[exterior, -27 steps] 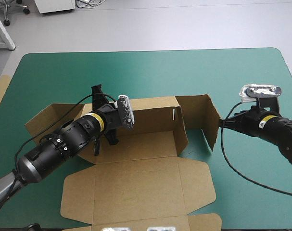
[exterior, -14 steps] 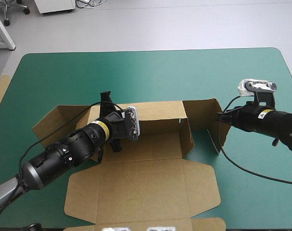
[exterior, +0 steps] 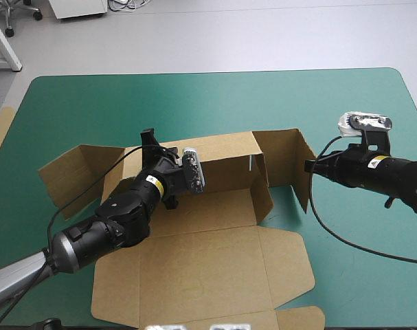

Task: Fold the box

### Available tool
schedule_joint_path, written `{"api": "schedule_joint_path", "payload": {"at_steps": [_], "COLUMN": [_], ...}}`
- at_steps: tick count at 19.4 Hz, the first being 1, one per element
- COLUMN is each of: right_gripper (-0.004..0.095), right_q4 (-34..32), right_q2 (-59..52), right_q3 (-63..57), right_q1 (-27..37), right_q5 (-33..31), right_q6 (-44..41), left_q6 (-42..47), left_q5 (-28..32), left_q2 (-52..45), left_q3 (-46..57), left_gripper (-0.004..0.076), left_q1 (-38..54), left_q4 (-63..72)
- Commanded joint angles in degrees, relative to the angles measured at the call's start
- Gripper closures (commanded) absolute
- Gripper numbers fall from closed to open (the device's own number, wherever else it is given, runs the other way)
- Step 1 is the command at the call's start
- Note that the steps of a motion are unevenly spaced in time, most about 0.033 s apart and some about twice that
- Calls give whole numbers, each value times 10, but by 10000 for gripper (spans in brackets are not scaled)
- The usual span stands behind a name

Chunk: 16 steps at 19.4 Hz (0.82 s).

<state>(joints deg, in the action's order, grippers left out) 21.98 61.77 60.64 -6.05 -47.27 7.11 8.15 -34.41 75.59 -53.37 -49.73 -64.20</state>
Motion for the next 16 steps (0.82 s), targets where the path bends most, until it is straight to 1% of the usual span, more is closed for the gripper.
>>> {"api": "schedule_joint_path", "payload": {"at_steps": [1, 3, 5, 7, 11, 15, 16], "right_gripper": [927, 927, 927, 927, 927, 927, 927], "right_q4": [25, 25, 25, 27, 32, 39, 63], "right_q2": [-8, -8, -8, -8, -8, 20, 42], "right_q3": [21, 21, 21, 21, 21, 50, 67], "right_q1": [3, 3, 3, 3, 3, 5, 15], "right_q5": [24, 24, 24, 25, 25, 21, 6], "right_q6": [14, 15, 15, 15, 15, 25, 28], "left_q6": [53, 59, 99, 115, 142, 163, 163], "left_q5": [-74, -88, -103, -124, -154, -153, -152], "left_q2": [-8, -8, -8, -8, -8, -8, -8], "left_q3": [-2, 8, 30, 50, 61, 61, 61], "left_gripper": [734, 734, 734, 734, 734, 734, 734], "left_q1": [-23, -31, -44, -64, -76, -76, -76], "left_q4": [-17, -37, -66, -112, -136, -140, -143]}}
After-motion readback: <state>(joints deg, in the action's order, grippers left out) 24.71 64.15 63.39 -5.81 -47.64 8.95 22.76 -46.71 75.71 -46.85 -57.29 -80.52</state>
